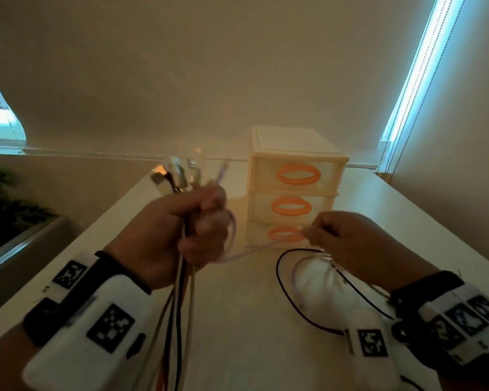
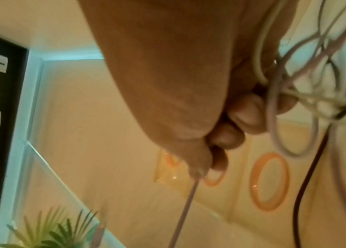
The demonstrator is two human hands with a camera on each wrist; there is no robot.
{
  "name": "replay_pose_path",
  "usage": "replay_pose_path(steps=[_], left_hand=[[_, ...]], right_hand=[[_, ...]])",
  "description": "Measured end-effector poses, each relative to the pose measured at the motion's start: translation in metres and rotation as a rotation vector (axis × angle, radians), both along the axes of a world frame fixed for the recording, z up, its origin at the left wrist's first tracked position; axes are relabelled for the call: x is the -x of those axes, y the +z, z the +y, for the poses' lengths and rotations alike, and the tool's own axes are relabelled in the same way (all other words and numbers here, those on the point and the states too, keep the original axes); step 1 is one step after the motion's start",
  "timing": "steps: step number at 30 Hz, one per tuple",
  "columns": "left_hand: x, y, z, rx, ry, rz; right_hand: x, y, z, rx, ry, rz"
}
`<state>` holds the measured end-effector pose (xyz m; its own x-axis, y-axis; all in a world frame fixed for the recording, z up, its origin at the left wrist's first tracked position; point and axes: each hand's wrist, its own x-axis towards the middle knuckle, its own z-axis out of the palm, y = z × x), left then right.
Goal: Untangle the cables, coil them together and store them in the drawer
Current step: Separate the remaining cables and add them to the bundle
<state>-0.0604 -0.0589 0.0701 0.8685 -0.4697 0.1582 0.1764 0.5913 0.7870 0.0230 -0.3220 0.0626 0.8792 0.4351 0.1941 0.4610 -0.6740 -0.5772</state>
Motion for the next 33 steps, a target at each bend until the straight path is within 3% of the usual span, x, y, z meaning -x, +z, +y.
replay_pose_path(steps=[3,4,6,9,13,17,23,30,33], left_hand=[[0.010,-0.013,-0.033,-0.402,-0.042,-0.043],[0.011,-0.016,-0.041,-0.451,-0.006,-0.025],[0.010,-0.018,-0.047,-0.377,0.150,0.062],[0.003,-0.016,-0.046,-0.203,0.322,0.094],[-0.002,-0.014,-0.044,-0.192,0.443,0.154],[-0.004,-0.015,-0.046,-0.147,0.551,0.212],[-0.006,-0.011,-0.034,0.180,0.505,0.233],[-0.008,-0.012,-0.019,0.183,0.351,0.124],[-0.008,-0.010,-0.016,0.149,0.357,0.118]], right_hand=[[0.017,0.003,0.017,-0.349,-0.047,-0.176],[0.025,0.004,0.023,-0.442,0.005,-0.181],[0.042,0.003,0.033,-0.485,0.185,-0.106],[0.046,-0.001,0.033,-0.427,0.360,0.002],[0.032,-0.013,0.024,-0.336,0.268,-0.051],[0.033,-0.021,0.027,-0.236,0.317,0.056],[0.035,-0.021,0.026,0.031,0.328,0.109],[0.011,-0.026,0.001,0.095,0.271,-0.037],[0.003,-0.028,-0.005,0.103,0.156,-0.011]])
